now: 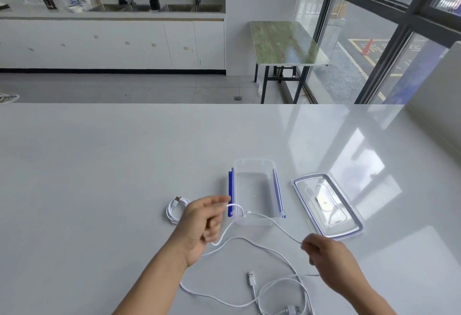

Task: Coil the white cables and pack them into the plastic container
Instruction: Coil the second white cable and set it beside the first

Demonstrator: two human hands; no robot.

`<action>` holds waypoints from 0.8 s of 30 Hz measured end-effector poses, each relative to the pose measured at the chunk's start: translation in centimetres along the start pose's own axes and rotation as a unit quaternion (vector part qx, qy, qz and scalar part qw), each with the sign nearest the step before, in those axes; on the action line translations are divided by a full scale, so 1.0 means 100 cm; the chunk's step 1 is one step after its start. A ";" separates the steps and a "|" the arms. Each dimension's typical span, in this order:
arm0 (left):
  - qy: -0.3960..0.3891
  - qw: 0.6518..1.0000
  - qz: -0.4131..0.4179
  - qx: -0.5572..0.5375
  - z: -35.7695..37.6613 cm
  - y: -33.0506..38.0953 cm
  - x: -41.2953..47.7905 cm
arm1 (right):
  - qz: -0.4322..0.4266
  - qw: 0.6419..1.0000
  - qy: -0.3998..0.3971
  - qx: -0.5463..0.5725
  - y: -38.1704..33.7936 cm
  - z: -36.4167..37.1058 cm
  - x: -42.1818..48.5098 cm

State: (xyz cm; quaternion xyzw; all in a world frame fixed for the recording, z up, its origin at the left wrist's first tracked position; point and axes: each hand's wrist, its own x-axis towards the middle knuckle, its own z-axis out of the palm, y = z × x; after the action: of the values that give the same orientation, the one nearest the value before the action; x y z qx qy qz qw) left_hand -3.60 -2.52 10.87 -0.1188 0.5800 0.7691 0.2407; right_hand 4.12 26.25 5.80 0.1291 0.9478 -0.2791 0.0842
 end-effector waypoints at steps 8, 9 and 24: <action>-0.061 0.971 0.045 -0.226 0.002 0.026 -0.028 | -0.169 0.970 0.045 -0.170 -0.022 0.014 -0.009; -0.066 0.972 0.058 -0.217 0.008 0.024 -0.031 | -0.219 0.969 0.104 -0.054 -0.044 0.015 -0.020; -0.096 0.991 0.054 0.081 0.034 -0.009 -0.050 | 0.120 0.688 -0.099 0.709 -0.126 -0.012 -0.017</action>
State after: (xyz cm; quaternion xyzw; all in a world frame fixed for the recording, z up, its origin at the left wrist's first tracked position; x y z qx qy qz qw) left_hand 1.48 -0.32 13.47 0.0068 0.6203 0.7391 0.2626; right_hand 1.96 16.33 13.64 0.2351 0.4300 -0.8666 0.0938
